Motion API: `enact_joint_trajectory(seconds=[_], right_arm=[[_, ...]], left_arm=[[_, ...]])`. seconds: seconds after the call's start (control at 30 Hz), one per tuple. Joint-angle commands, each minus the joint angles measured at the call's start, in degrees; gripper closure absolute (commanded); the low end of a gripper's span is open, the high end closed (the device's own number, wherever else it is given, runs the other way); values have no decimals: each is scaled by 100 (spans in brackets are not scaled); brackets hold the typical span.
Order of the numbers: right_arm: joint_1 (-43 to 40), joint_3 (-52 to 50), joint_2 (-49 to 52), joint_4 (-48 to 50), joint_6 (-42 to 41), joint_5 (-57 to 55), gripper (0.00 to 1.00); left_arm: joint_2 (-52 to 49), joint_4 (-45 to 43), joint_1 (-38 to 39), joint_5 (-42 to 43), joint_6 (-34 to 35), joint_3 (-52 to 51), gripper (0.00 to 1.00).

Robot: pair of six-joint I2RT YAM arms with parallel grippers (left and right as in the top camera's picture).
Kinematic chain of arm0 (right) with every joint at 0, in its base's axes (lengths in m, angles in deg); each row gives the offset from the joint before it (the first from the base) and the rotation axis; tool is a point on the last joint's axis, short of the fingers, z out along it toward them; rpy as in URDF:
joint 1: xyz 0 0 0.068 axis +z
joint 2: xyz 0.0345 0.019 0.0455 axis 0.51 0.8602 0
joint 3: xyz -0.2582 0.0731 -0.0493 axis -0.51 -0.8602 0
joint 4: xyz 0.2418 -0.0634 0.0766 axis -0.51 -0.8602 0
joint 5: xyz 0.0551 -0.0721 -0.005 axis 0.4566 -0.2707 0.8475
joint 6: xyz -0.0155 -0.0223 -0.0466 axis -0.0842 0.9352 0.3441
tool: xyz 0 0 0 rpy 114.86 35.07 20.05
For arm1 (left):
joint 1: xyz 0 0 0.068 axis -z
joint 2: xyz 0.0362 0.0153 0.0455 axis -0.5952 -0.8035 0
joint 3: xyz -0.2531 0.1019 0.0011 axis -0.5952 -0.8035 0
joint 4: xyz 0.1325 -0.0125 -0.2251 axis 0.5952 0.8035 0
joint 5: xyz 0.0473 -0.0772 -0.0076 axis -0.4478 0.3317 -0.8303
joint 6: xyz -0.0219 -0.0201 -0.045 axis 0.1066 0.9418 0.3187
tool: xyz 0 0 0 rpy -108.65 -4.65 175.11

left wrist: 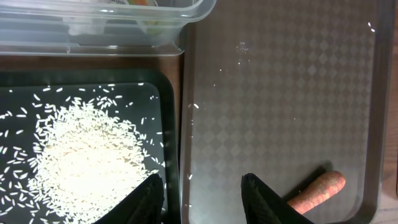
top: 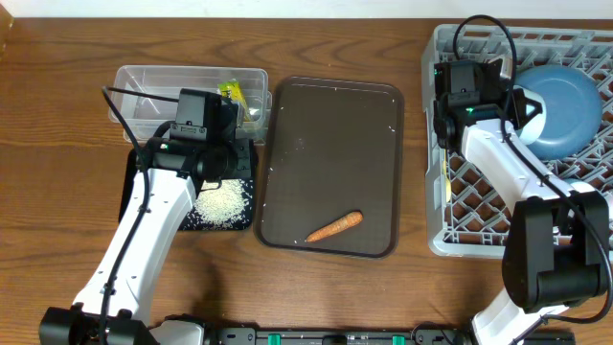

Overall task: Sort waste into correct bins and load items into the dishwasher rack
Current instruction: 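Carry the white bowl into the dish rack with the right gripper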

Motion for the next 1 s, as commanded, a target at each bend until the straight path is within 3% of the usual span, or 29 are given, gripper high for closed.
enact_joint_trajectory(seconds=[0.0,0.27,0.33,0.4,0.47,0.63,0.97], right_arm=[[109,-46,103,-81,-44,710,99],[391,-46,103,-190,-48,940,94],[474,-46,103,-339,-48,1169,85],[577,-46,103,-627,-48,1523,66],[643,-46,103,-890,-55,1932,54],[640,-46,101,-1058,-1008,2223,33],[579,-44,-546,-1141,-1099,3274,30]], left_arm=[[59,39,-20,-33,11,74,56],[59,44,-20,-33,11,74,56],[59,42,-20,-33,11,74,56],[59,42,-20,-33,11,74,56],[59,44,-20,-33,11,74,57],[59,55,-20,-33,11,74,57],[59,127,-20,-33,9,74,57]])
